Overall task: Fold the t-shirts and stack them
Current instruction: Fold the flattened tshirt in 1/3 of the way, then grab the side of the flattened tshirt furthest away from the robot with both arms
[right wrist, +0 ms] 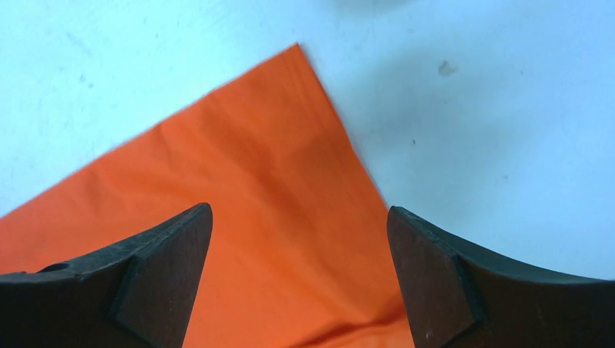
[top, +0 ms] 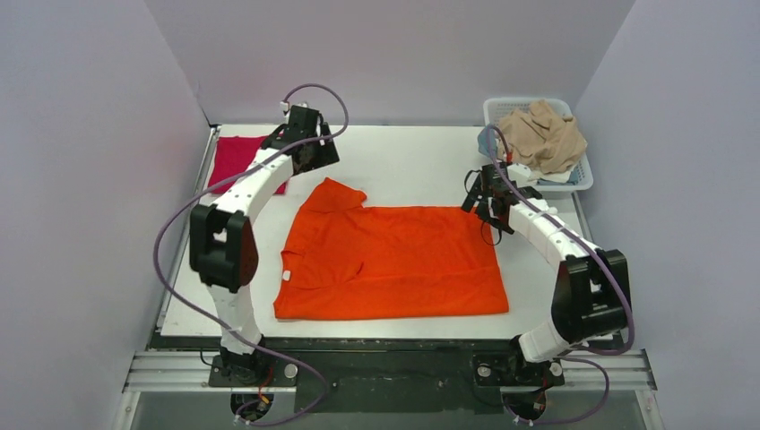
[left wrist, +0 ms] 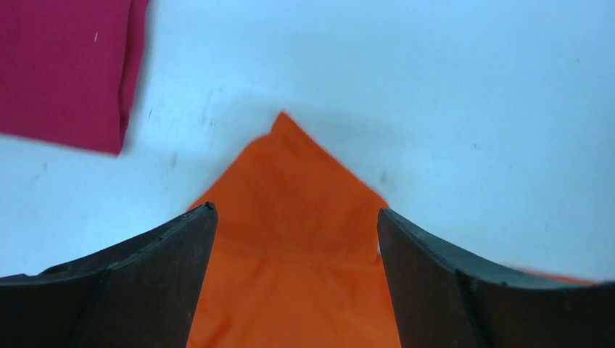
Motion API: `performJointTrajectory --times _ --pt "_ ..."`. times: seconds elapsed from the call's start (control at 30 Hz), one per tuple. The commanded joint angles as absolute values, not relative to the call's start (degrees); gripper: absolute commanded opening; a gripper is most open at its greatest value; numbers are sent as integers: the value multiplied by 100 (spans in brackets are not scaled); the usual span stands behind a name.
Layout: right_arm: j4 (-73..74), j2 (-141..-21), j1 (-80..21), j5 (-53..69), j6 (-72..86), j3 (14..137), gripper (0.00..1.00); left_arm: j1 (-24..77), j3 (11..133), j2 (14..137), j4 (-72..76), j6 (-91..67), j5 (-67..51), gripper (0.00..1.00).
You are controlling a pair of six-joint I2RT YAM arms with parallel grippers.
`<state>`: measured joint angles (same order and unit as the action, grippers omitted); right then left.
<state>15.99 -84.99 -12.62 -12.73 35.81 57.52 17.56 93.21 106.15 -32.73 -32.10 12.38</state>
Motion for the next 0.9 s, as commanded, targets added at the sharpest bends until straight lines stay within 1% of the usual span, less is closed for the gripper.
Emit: performJointTrajectory --times 0.0,0.03,0.07,0.1,0.13,0.17,0.2,0.23,0.27,0.47,0.53,0.6,0.63,0.7,0.77,0.8,0.83,0.87 --pt "1310 -9010 -1249 -2009 3541 6261 85 1643 11008 12090 -3606 -2357 1146 91" --pt "1270 -9084 -1248 -2050 3542 6299 85 1621 11256 12338 -3771 -2330 1070 89" --pt "1246 -9217 -1248 -2088 3537 6360 85 1592 11779 12805 -3924 -2290 938 85" --pt "1184 -9271 -1244 -2093 3530 6388 84 1578 12020 13030 -4014 -2279 899 83" --pt "1168 -9360 -1246 -2097 3536 6431 84 1566 12559 13455 -4245 -2277 880 78" --pt "1149 -9404 -1241 -2111 3540 6450 84 1565 12827 13658 -4364 -2263 875 72" --pt "1150 -9477 -1240 -2123 3537 6482 84 1573 13277 14010 -4598 -2245 935 70" --pt "1158 -9498 -1235 -2146 3536 6497 84 1573 13441 14155 -4698 -2243 964 66" --pt "1155 -9544 -1228 -2158 3539 6515 84 1573 13582 14323 -4798 -2242 997 65" --pt "1203 -9705 -1195 -2189 3495 6636 84 1581 12747 14186 -4531 -2234 1026 63" --pt "1233 -9751 -1193 -2206 3504 6676 84 1594 12479 14085 -4432 -2222 1029 59" --pt "1257 -9788 -1185 -2215 3525 6706 84 1599 12280 14036 -4379 -2221 1010 52" --pt "1266 -9795 -1186 -2219 3529 6730 84 1604 12226 14034 -4409 -2247 971 47" --pt "1322 -9818 -1186 -2251 3574 6744 84 1629 12123 13997 -4515 -2251 945 42" --pt "1396 -9859 -1187 -2291 3615 6756 84 1660 11871 13877 -4403 -2250 943 33" --pt "1406 -9878 -1187 -2284 3628 6762 84 1674 11776 13816 -4320 -2241 902 15" --pt "1402 -9934 -1187 -2263 3634 6788 84 1681 11555 13702 -4163 -2224 773 6" --pt "1392 -9968 -1187 -2200 3664 6809 84 1686 11460 13583 -4072 -2206 720 0"
